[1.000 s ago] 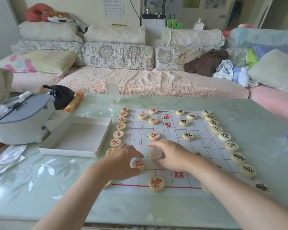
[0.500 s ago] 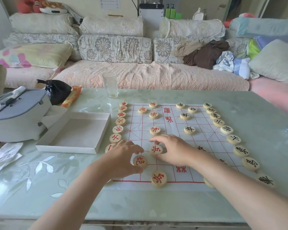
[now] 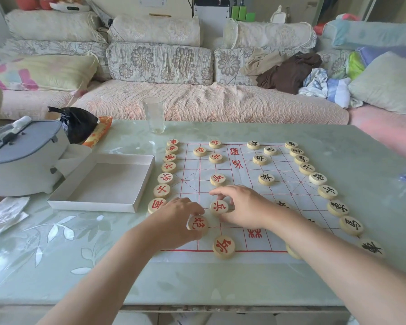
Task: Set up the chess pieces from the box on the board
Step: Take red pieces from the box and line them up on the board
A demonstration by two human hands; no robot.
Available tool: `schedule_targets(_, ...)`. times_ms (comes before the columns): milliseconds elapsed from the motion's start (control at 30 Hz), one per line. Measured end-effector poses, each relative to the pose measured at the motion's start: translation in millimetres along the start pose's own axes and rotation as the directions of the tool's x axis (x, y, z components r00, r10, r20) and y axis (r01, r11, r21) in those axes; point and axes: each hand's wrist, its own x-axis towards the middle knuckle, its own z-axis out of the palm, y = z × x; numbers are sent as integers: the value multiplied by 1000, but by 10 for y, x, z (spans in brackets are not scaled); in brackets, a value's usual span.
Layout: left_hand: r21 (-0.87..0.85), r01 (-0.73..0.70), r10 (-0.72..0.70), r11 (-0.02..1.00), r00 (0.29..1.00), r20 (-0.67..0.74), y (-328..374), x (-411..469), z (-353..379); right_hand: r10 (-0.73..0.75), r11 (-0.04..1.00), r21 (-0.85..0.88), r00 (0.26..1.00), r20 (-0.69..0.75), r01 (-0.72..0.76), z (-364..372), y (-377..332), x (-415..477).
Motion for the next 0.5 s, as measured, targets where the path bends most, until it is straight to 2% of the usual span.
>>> schedule_targets(300,-4,25,-24,1000,999,30,26,-10,0,-2,1000,5,1000,-3,2,-6,-6,-15)
schedule_targets(500,7,36,-36,999,999,-28,85,-106,14,-6,1000,7,1000,-18,6,-89,-70,-151)
